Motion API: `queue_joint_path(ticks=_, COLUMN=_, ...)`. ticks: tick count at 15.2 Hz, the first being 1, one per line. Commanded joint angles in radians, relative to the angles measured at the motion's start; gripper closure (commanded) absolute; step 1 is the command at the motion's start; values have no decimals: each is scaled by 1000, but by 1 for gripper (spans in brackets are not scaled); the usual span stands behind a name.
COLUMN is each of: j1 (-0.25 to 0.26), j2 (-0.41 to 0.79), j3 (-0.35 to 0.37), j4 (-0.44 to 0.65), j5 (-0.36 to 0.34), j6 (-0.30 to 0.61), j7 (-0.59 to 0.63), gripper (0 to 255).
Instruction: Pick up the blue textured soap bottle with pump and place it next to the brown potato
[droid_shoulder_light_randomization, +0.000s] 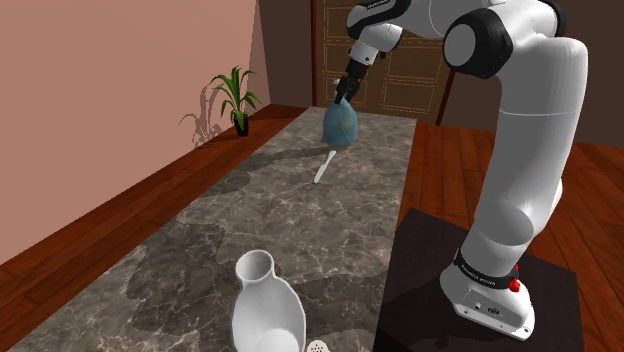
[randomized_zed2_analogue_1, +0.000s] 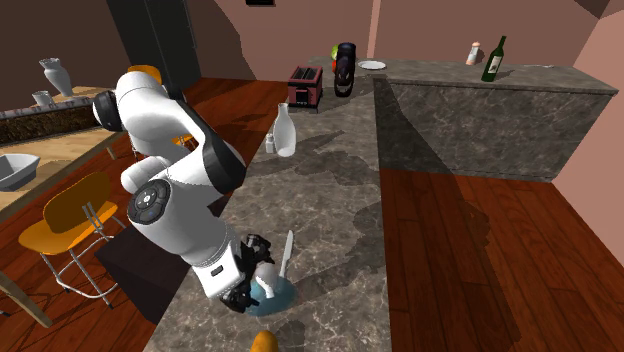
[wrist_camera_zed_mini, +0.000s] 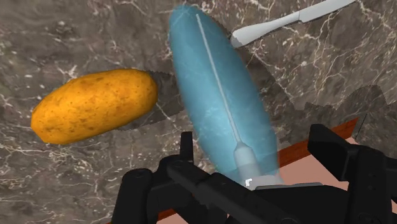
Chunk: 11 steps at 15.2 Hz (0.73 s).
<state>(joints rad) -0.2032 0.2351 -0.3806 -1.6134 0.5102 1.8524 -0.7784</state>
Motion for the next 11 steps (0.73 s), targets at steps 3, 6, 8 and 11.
queue_joint_path(ticks=3, j1=-14, j2=-8, j3=-9, j4=50, j5=-8, j6=-60, j7=7, gripper=0)
queue_joint_path(ticks=6, j1=-28, j2=-10, j3=-17, j4=101, j5=-12, j6=-116, j7=13, gripper=0)
queue_joint_path(ticks=8, j1=-28, j2=-10, j3=-17, j4=101, j5=-12, j6=-116, j7=13, gripper=0)
queue_joint_path(ticks=11, j1=-28, j2=-10, j3=-17, j4=101, j5=-12, j6=-116, j7=13, gripper=0)
